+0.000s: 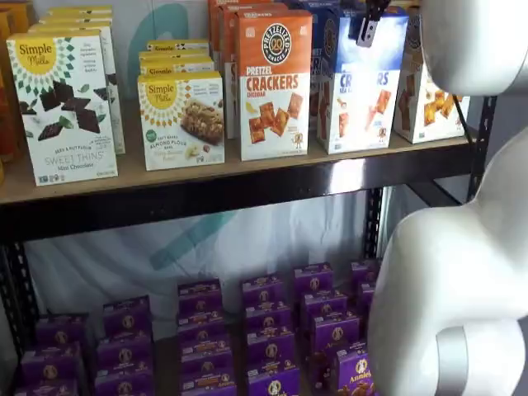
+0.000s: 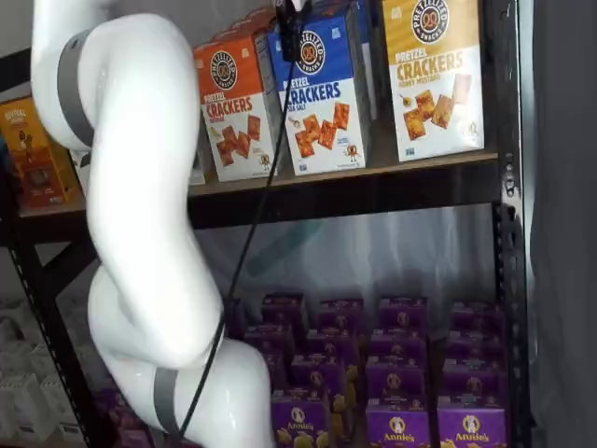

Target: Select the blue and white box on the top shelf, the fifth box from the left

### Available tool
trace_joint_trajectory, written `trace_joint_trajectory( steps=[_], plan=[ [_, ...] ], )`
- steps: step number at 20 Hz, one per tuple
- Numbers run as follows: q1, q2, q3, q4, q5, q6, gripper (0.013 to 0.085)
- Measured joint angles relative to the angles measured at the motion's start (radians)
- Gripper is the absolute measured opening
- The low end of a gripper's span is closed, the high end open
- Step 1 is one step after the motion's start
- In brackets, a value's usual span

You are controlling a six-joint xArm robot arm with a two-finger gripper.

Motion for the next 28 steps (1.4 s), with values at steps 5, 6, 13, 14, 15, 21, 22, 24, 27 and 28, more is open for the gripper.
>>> trace_joint_trajectory(
  steps=[5, 6, 13, 14, 15, 21, 22, 24, 27, 28],
  plan=[
    [-0.004, -0.011, 0.012, 0.004, -0.010, -0.003, 0.0730],
    [-0.004, -0.013, 0.014, 0.004, -0.011, -0.004, 0.0690],
    [-0.006, -0.021, 0.020, 0.004, -0.004, -0.005, 0.0610],
    [-0.006, -0.022, 0.021, 0.003, -0.003, -0.005, 0.0610],
    [-0.007, -0.023, 0.022, 0.003, -0.003, -0.006, 0.0610],
    [-0.013, -0.031, 0.031, 0.015, -0.006, -0.007, 0.0530],
    [-0.013, -0.031, 0.031, 0.016, -0.006, -0.008, 0.0530],
    [-0.013, -0.029, 0.024, 0.015, 0.005, -0.007, 0.0530],
    [-0.014, -0.026, 0.008, 0.012, 0.035, -0.006, 0.0530],
    [-0.013, -0.027, 0.002, 0.007, 0.050, -0.005, 0.0530]
  ],
)
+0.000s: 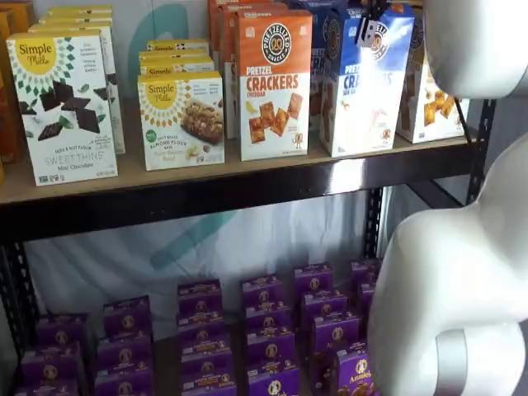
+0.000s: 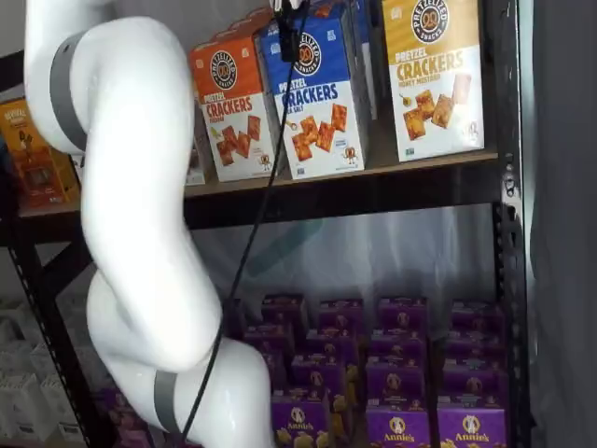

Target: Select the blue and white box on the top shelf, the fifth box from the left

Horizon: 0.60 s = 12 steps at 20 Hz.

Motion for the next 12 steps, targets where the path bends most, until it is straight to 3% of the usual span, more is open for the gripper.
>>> trace_joint_trajectory(
  steps=[12],
  plan=[
    [-0.002, -0.145, 0.116, -0.022, 0.083, -0.003, 0.0530]
  ],
)
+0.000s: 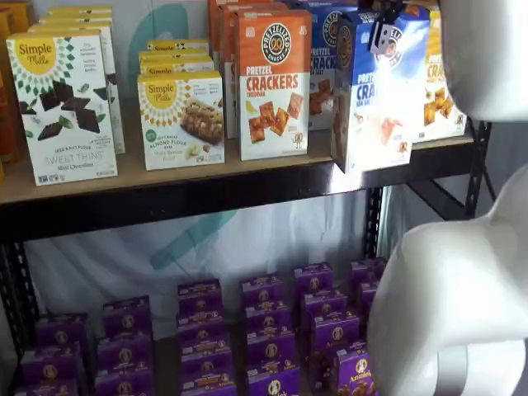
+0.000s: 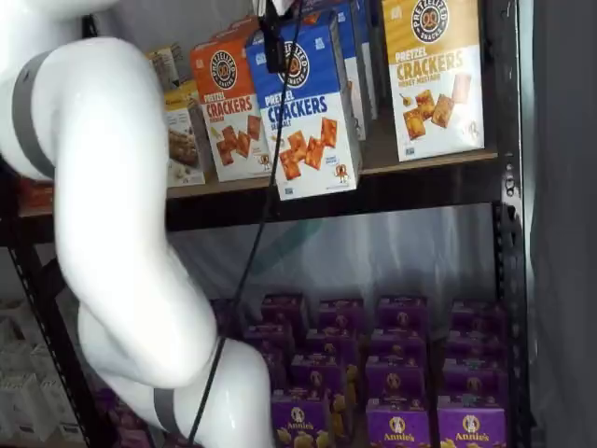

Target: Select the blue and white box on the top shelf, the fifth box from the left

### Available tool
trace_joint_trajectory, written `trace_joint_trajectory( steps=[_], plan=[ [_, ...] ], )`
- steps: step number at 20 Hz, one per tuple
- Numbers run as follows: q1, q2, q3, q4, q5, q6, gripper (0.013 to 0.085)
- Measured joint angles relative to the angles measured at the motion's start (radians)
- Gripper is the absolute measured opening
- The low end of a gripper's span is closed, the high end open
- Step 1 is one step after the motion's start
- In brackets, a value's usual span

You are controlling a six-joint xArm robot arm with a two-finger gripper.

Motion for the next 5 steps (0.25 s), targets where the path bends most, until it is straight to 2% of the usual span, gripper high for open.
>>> trace_joint_trajectory(
  steps=[5],
  plan=[
    [0.001, -0.085, 0.117, -0.029, -0.006, -0.014, 0.0530]
  ],
)
